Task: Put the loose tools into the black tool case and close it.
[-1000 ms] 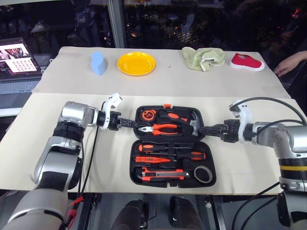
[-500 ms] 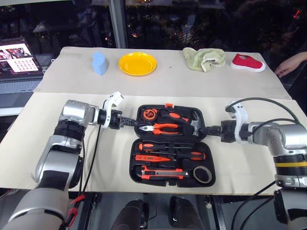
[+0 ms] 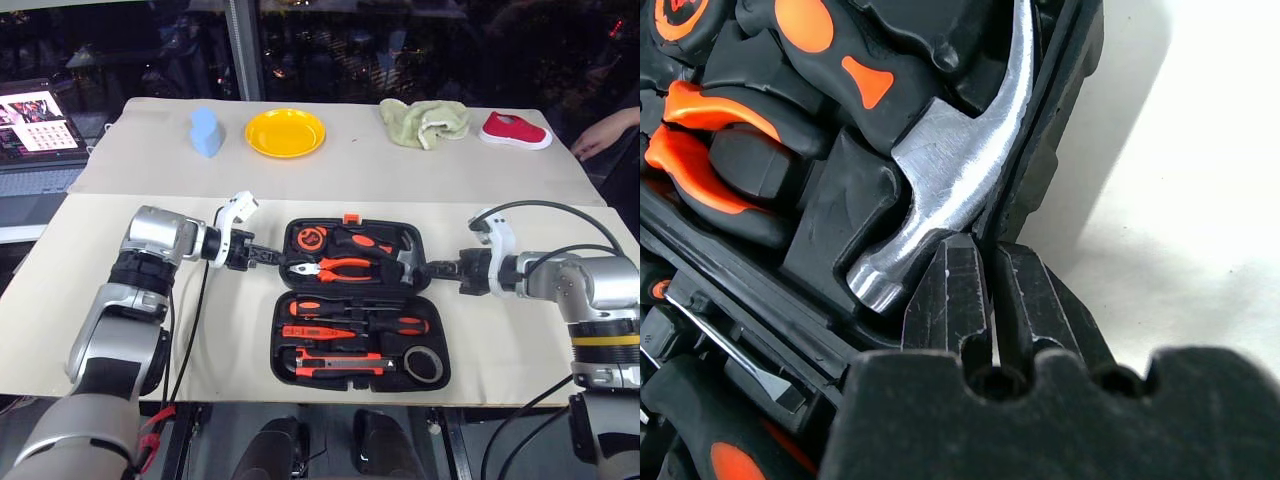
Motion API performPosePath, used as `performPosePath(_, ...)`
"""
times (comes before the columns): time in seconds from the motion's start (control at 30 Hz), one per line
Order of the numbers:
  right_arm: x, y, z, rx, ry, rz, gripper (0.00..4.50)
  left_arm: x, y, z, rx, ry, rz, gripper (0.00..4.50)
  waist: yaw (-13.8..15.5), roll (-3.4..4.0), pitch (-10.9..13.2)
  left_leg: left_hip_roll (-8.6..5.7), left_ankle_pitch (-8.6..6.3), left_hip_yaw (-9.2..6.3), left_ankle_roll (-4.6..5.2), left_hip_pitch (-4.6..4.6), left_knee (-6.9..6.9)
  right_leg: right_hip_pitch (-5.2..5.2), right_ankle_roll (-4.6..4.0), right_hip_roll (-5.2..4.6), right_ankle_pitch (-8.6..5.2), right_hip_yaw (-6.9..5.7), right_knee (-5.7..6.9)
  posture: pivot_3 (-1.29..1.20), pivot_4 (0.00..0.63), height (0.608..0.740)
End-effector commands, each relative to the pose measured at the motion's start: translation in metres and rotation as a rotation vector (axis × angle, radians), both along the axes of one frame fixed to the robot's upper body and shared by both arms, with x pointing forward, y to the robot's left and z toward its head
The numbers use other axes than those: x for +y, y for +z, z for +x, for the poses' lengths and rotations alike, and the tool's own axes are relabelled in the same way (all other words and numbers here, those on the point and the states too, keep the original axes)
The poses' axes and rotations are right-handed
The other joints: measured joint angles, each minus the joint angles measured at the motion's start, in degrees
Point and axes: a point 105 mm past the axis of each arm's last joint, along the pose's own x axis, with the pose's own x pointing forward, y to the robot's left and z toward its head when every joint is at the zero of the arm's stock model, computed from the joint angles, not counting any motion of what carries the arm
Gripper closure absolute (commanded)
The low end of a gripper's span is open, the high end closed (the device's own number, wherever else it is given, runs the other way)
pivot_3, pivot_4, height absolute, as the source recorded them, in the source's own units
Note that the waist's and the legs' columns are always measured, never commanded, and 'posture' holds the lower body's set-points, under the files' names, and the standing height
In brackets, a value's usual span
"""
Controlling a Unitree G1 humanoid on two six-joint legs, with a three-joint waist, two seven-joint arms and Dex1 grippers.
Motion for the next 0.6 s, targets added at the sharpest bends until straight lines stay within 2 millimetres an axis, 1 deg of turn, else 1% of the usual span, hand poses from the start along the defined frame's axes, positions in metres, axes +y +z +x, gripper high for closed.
performPosePath(0.03,0.001,0.010,0.003,-0.059,0.010,0.001,4.50,-0.006,0.010,-0.002,-0.021,-0.026,-0.016,1.91,-0.1,0.00,0.0,0.00,0.00,0.01,0.00,-0.01,0.00,-0.01,0.00,0.00,0.00,0.00,0.00,0.00,0.150,0.740)
performPosePath(0.07,0.001,0.011,0.003,-0.061,0.012,0.005,4.50,-0.006,0.010,-0.002,-0.021,-0.026,-0.016,1.61,-0.1,0.00,0.0,0.00,0.00,0.00,0.00,-0.01,0.00,-0.01,0.00,0.01,0.00,0.00,0.00,0.00,0.150,0.740)
performPosePath(0.1,0.003,0.012,0.003,-0.060,0.011,0.020,4.50,-0.007,0.010,-0.002,-0.020,-0.026,-0.020,1.61,-0.1,0.00,0.0,0.00,0.00,0.00,0.00,-0.01,0.00,-0.02,0.00,0.01,0.00,-0.01,0.00,0.00,0.150,0.740)
performPosePath(0.17,0.003,0.013,0.003,-0.061,0.006,0.033,4.50,-0.007,0.009,-0.003,-0.017,-0.030,-0.013,0.94,-0.2,0.00,0.0,0.00,0.00,0.00,0.00,-0.01,0.00,-0.02,0.00,0.01,0.00,0.00,0.00,0.00,0.150,0.740)
performPosePath(0.2,0.003,0.013,0.003,-0.063,0.006,0.029,4.50,-0.006,0.008,-0.004,-0.014,-0.026,0.000,0.79,-0.2,0.00,0.0,0.00,0.00,0.00,0.00,-0.01,0.00,-0.02,0.00,0.01,0.00,0.00,0.00,0.00,0.150,0.740)
performPosePath(0.27,0.003,0.012,0.003,-0.066,0.007,0.021,4.50,-0.003,0.007,-0.003,-0.004,-0.010,0.017,0.02,-0.3,0.00,0.0,0.00,0.00,0.01,0.00,-0.01,0.00,-0.02,0.00,0.01,0.00,0.00,0.00,0.00,0.150,0.740)
performPosePath(0.4,0.002,0.012,0.003,-0.068,0.005,0.022,4.50,0.005,0.006,0.000,-0.003,0.019,0.031,0.01,-0.4,0.00,0.0,0.00,0.00,0.00,0.00,-0.01,-0.01,-0.03,0.00,0.02,0.00,0.00,0.00,0.00,0.150,0.740)
performPosePath(0.53,0.002,0.011,0.003,-0.068,0.002,0.022,4.50,0.011,0.009,-0.003,0.000,0.018,0.028,0.01,-0.5,0.00,0.0,0.00,0.00,0.00,0.00,-0.01,-0.02,-0.03,0.00,0.02,0.00,-0.02,0.00,0.00,0.150,0.740)
performPosePath(0.6,0.002,0.010,0.003,-0.068,0.003,0.021,4.50,0.010,0.011,-0.005,0.009,0.014,0.014,0.53,-0.5,0.00,0.0,0.00,0.00,0.00,0.00,-0.01,-0.02,-0.04,0.00,0.02,0.00,-0.01,0.00,0.00,0.150,0.740)
